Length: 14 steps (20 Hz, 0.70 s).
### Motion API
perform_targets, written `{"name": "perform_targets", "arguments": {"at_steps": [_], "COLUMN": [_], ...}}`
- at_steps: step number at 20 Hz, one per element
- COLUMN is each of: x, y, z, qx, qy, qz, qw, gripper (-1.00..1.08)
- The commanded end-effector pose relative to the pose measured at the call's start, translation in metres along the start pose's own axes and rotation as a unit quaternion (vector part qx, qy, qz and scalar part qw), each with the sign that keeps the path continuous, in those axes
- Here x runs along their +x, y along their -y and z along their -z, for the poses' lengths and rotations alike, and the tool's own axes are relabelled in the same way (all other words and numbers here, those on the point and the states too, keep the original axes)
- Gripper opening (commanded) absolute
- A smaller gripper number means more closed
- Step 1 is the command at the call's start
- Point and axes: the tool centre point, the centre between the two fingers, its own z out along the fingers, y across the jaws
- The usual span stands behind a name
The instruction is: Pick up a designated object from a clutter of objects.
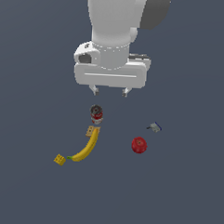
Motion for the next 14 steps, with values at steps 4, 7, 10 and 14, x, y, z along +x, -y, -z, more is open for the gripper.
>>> {"name": "perform_targets", "arguments": {"at_steps": [4, 7, 10, 14], "x": [0.001, 0.004, 0.007, 0.007], "y": [0.001, 0.003, 0.005, 0.006], "z": [0.002, 0.006, 0.011, 0.013], "qx": [-0.001, -0.004, -0.007, -0.008], "qy": [-0.002, -0.009, -0.016, -0.017], "qz": [0.004, 0.017, 0.029, 0.032], "qw": [1.0000, 0.9998, 0.9994, 0.9993], "gripper": [1.00, 1.00, 1.00, 1.00]}}
